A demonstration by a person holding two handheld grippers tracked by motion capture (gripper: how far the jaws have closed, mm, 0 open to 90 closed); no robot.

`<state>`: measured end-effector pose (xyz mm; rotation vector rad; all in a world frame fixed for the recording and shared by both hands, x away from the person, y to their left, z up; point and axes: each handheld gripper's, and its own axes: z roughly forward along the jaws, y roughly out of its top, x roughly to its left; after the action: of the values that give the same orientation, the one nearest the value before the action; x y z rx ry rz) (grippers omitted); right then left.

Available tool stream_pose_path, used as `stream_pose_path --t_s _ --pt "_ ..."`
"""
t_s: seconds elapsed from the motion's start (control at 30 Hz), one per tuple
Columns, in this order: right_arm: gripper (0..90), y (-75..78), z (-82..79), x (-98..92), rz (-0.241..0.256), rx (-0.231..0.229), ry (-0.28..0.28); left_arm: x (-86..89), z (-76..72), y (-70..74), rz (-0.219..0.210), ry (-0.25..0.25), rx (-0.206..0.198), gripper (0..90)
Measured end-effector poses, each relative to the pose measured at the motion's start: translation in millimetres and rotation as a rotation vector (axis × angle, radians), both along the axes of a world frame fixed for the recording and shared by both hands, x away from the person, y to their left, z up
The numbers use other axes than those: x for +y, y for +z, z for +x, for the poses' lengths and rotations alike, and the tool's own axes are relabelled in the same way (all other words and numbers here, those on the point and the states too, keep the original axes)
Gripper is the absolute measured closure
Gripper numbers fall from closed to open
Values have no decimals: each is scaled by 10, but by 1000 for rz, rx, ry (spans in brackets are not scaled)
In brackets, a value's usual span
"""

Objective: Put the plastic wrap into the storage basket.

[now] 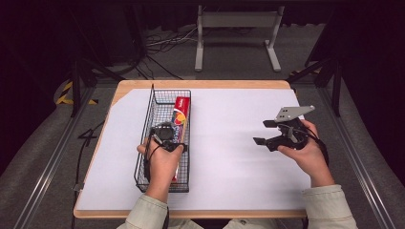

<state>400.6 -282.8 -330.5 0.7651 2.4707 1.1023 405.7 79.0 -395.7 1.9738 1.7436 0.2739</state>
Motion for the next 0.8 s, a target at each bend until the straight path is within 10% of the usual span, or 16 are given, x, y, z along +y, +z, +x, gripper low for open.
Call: stream_pose_path --t_s 0.37,0.57,0.8 --pt "259 -8 3 -15 -1 -2 -4 65 -31 246 7 -33 -92 249" --pt "259 -33 3 -56 1 2 -16 154 -97 503 -85 -133 -225 196" --pt "261 -40 -27 -147 25 2 -41 234 -91 733 -88 -277 -343 167"
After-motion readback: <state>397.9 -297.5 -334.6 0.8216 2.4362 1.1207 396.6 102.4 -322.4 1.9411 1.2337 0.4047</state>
